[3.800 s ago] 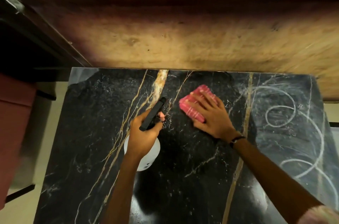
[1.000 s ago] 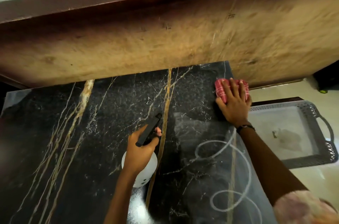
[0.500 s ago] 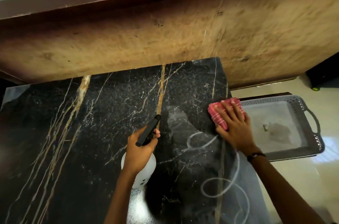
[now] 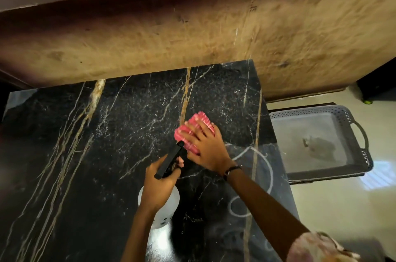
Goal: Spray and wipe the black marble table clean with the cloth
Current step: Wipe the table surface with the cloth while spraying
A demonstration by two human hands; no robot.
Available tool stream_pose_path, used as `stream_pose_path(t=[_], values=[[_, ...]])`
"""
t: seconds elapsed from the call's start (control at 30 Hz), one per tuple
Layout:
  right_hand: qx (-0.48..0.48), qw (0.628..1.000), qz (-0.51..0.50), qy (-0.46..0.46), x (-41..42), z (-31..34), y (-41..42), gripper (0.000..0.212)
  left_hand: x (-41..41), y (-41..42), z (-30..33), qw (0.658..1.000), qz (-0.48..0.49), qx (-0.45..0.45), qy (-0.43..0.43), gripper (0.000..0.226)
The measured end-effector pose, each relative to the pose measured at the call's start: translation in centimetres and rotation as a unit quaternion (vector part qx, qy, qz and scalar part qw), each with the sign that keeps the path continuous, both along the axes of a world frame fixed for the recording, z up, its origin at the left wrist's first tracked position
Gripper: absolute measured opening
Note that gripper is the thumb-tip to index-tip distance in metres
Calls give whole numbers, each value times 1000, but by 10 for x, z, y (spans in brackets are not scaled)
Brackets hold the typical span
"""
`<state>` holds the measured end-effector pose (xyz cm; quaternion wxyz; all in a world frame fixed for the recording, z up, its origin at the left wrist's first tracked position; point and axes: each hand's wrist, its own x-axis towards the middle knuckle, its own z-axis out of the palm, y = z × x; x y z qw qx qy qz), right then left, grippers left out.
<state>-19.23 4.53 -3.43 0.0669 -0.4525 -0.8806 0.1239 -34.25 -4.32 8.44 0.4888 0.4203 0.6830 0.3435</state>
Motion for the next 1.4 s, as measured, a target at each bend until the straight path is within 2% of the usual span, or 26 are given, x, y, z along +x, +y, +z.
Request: stream_pose_path(t=[0.1, 0.2, 0.27, 0.37, 0.47, 0.6, 0.67, 0.73, 0.8, 0.93, 1.07, 1.13, 1.27, 1.33, 1.4], values=[[14, 1000, -7, 5, 50, -2, -34, 67, 1, -8, 4, 1000, 11, 2, -8, 23], [-14, 991, -130, 12, 101, 0, -27, 69, 0, -15, 6, 1000, 18, -5, -22, 24], [-35, 979, -200, 5, 107, 3, -2, 72, 2, -21, 5, 999, 14, -11, -27, 23], [-49, 967, -249, 6, 76, 8, 42, 72, 5, -28, 4, 999, 14, -17, -29, 24], [-67, 978, -196, -1, 29, 9, 55, 71, 11, -32, 4, 999, 13, -20, -23, 24], [-45, 998, -40, 21, -9, 6, -10, 67, 17, -37, 2, 999, 21, -28, -27, 20], [-27, 999, 20, 40, 1, 4, -54, 62, 20, -40, 0, 999, 28, -37, -28, 13], [-8, 999, 35, 7, 32, 1, -81, 65, 23, -40, 1, 998, 31, -40, -29, 13], [-2, 1000, -6, -6, 79, -3, -87, 69, 25, -38, 3, 999, 25, -36, -30, 18], [-28, 983, -179, -26, 150, 1, -54, 71, 23, -38, 5, 999, 21, -35, -24, 25], [-64, 960, -272, -6, 128, 9, -9, 75, 21, -45, 8, 999, 23, -25, -18, 27], [-61, 969, -239, 1, 98, 8, -9, 73, 22, -48, 9, 999, 25, -27, -18, 27], [-42, 996, -76, 9, 58, 4, -69, 68, 26, -59, 11, 999, 20, -41, -16, 24], [-26, 1000, -17, -4, 67, 3, -107, 68, 28, -65, 11, 999, 17, -48, -17, 26], [-19, 1000, -8, -13, 98, -2, -137, 67, 30, -70, 12, 998, 10, -53, -21, 26]])
